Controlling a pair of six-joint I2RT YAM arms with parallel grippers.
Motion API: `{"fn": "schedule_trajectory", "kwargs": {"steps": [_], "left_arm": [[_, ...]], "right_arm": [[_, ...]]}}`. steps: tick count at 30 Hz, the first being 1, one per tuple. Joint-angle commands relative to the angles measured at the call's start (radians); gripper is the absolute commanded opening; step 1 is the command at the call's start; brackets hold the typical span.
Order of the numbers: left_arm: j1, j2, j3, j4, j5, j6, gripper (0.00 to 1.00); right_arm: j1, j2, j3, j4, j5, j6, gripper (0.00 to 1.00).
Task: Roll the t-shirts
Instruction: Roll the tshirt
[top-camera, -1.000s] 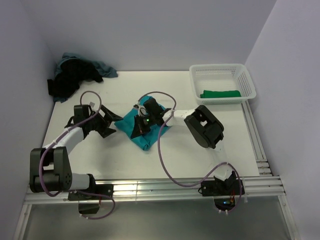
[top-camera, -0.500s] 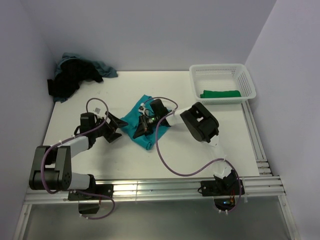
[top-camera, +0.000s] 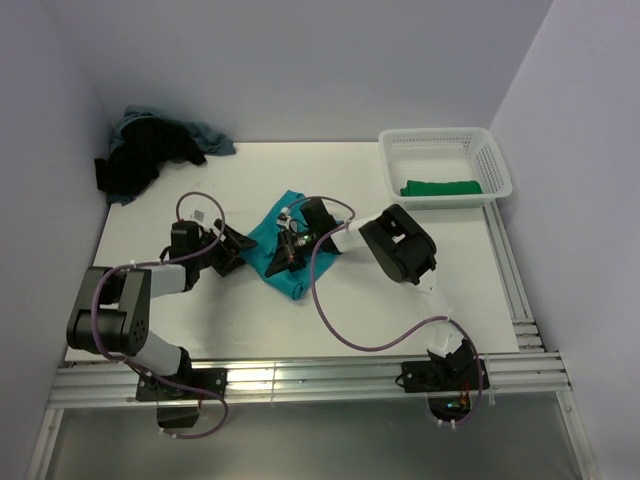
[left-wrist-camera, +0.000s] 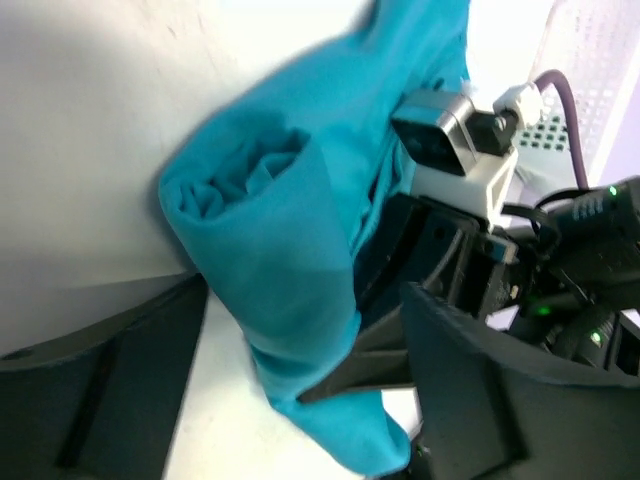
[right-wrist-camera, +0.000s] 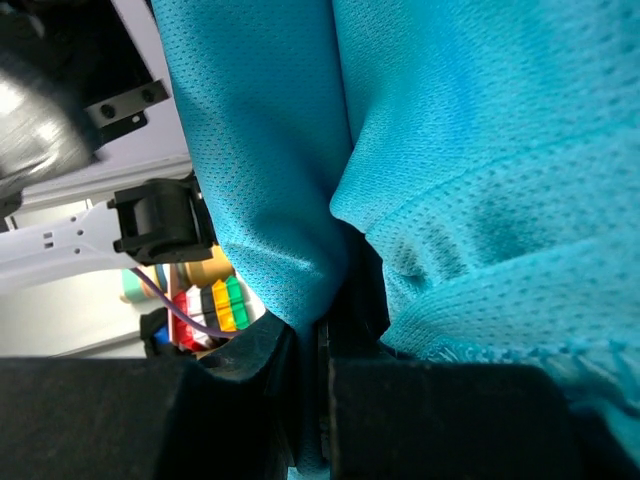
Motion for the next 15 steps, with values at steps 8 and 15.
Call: {"fn": "schedule_trajectory", "kwargs": {"steps": [8, 15], "left_arm": [[-0.032, 0.135, 0.049, 0.160, -0.064, -0.029, 0.40], [-0.032, 0.155, 0.103, 0.110, -0.065, 0.000, 0.01]], "right_arm": [[-0.001, 0.012, -0.008, 0.027, -0.042, 0.029, 0.00], [0.003, -0.008, 0.004, -0.072, -0.025, -0.054, 0.20]]}}
